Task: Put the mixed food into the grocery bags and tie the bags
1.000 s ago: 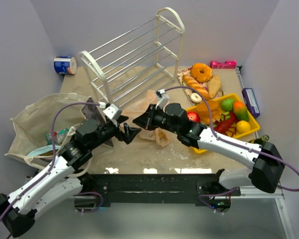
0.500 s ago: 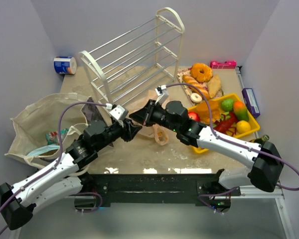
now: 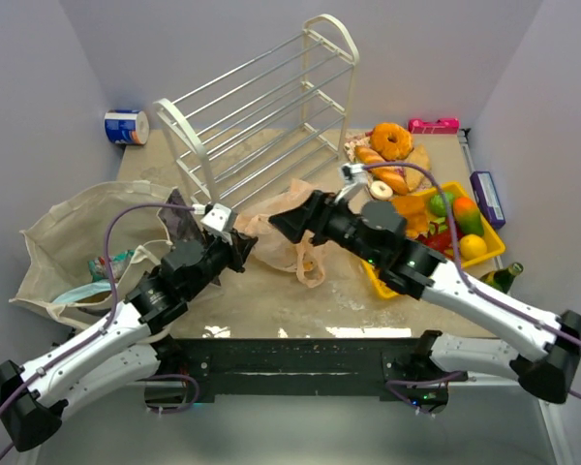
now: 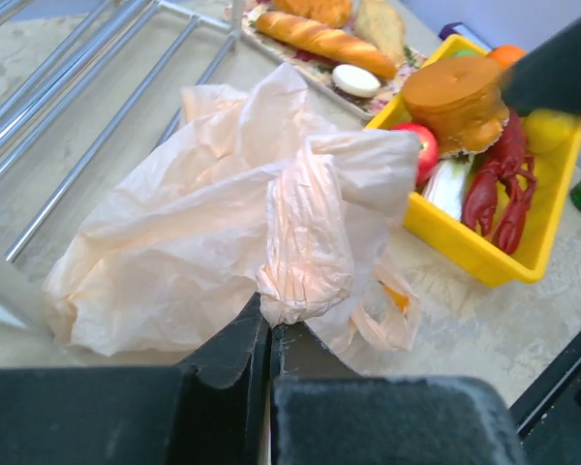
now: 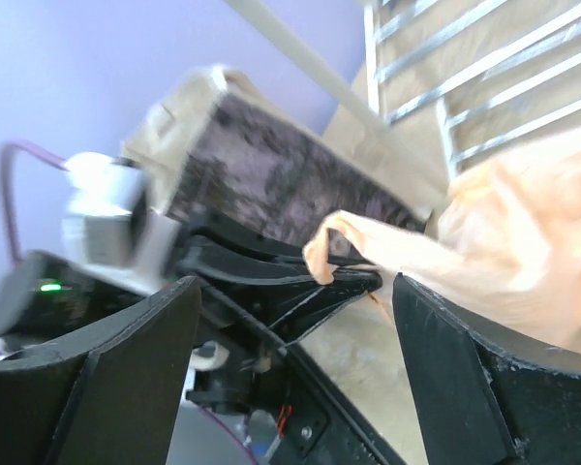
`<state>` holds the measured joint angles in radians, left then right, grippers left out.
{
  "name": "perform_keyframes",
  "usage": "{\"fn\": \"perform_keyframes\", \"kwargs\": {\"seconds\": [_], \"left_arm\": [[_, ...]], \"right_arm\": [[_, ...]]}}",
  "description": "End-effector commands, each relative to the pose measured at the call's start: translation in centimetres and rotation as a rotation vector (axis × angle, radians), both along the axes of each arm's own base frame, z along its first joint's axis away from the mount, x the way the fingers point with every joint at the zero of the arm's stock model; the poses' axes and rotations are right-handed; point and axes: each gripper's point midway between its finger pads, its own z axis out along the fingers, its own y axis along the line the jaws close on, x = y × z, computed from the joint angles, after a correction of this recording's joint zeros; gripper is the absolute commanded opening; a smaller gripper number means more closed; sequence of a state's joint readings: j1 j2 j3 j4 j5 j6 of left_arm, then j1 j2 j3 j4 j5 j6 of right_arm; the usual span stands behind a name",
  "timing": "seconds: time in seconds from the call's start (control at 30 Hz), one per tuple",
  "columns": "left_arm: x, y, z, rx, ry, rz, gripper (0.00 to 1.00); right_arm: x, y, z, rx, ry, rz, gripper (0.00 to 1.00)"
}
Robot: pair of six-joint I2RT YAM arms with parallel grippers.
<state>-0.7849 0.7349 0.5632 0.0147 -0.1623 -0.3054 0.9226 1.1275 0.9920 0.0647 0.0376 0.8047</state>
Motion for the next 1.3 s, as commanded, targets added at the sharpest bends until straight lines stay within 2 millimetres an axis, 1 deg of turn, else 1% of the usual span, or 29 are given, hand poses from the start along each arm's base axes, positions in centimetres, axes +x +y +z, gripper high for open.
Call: {"fn": "perform_keyframes", "kwargs": {"seconds": [0.0,0.07,0.1,0.23,0.3,0.33,0.37,0.4,0.43,0.47,0.5,0.57,0.63,0.67,0.7,0.77,0.83,0.87,0.93,0.97,1.0,1.03,1.07,1.17,1.2,1.23,1.27], "left_arm": [[0.6,1.9,2.1,-0.032,0.0,0.107,0.0],[0.5,2.3,2.5,-0.053,-0.001,0.123,0.0],[0.4,2.3,2.6,-0.057,-0.002,0.125,0.0],[0.2,3.0,3.1,-0.078,-0.004,0.146,0.0],[0.0,3.2,3.3,-0.081,-0.004,0.15,0.0],[0.1,3.2,3.4,-0.081,-0.008,0.152,0.0],[0.1,3.3,3.3,-0.077,-0.006,0.155,0.0],[0.1,3.4,3.4,-0.076,-0.005,0.158,0.0],[0.1,3.4,3.2,-0.072,-0.002,0.16,0.0],[0.1,3.4,3.2,-0.069,0.001,0.162,0.0],[0.1,3.5,3.2,-0.067,0.0,0.163,0.0],[0.2,3.5,3.1,-0.065,0.002,0.164,0.0],[0.2,3.5,2.9,-0.058,0.006,0.166,0.0],[0.3,3.5,2.8,-0.054,0.008,0.168,0.0],[0.3,3.5,2.7,-0.048,0.013,0.171,0.0],[0.3,3.6,2.5,-0.037,0.018,0.177,0.0],[0.5,3.8,2.5,-0.029,0.017,0.188,0.0],[0.5,3.8,2.6,-0.031,0.018,0.19,0.0],[0.5,3.8,2.8,-0.029,0.017,0.191,0.0],[0.5,3.8,2.8,-0.031,0.02,0.19,0.0],[0.5,3.8,2.8,-0.029,0.019,0.19,0.0],[0.5,3.8,2.8,-0.031,0.02,0.19,0.0],[0.5,3.7,2.8,-0.032,0.022,0.191,0.0],[0.6,3.7,2.9,-0.03,0.023,0.191,0.0],[0.5,3.7,2.8,-0.029,0.025,0.191,0.0],[0.5,3.8,2.9,-0.027,0.023,0.19,0.0],[0.5,3.7,3.0,-0.027,0.023,0.19,0.0]], "right_arm": [[0.2,-6.6,2.0,-0.043,-0.093,-0.186,0.83],[-0.1,-8.0,0.7,-0.081,-0.085,-0.212,0.8],[-0.2,-8.2,-0.2,-0.113,-0.084,-0.212,0.79],[-0.1,-8.7,-5.7,-0.295,-0.022,-0.205,0.79],[-0.6,-8.3,-8.5,-0.353,0.023,-0.161,0.8],[-0.8,-8.0,-9.4,-0.364,0.037,-0.142,0.8],[-1.5,-7.6,-11.0,-0.376,0.068,-0.099,0.81],[-1.7,-7.2,-12.4,-0.395,0.095,-0.075,0.81],[-2.0,-6.7,-13.0,-0.39,0.103,-0.054,0.81],[-2.5,-6.4,-14.5,-0.404,0.133,-0.024,0.82],[-2.8,-6.0,-15.5,-0.422,0.145,-0.007,0.82],[-2.9,-5.4,-16.6,-0.429,0.15,0.006,0.83],[-2.9,-5.1,-17.4,-0.459,0.152,-0.003,0.81],[-2.9,-4.8,-17.0,-0.474,0.112,0.01,0.81],[-3.4,-4.4,-16.7,-0.488,0.074,0.017,0.81],[-3.8,-3.4,-15.5,-0.505,-0.024,0.063,0.78],[-4.2,-2.8,-15.4,-0.538,-0.075,0.092,0.76],[-4.0,-2.4,-16.1,-0.587,-0.092,0.11,0.75],[-3.6,-2.6,-17.4,-0.66,-0.088,0.109,0.71],[-3.2,-2.3,-18.3,-0.703,-0.084,0.113,0.7],[-3.3,-2.3,-18.9,-0.734,-0.079,0.123,0.69],[-3.0,-2.2,-19.1,-0.752,-0.082,0.115,0.68],[-2.9,-2.1,-20.2,-0.784,-0.072,0.119,0.68],[-3.0,-1.7,-21.1,-0.824,-0.089,0.125,0.67],[-2.9,-1.7,-21.9,-0.847,-0.083,0.125,0.67],[-2.7,-1.7,-22.3,-0.862,-0.081,0.119,0.66],[-2.4,-1.6,-22.3,-0.872,-0.083,0.105,0.64]]}}
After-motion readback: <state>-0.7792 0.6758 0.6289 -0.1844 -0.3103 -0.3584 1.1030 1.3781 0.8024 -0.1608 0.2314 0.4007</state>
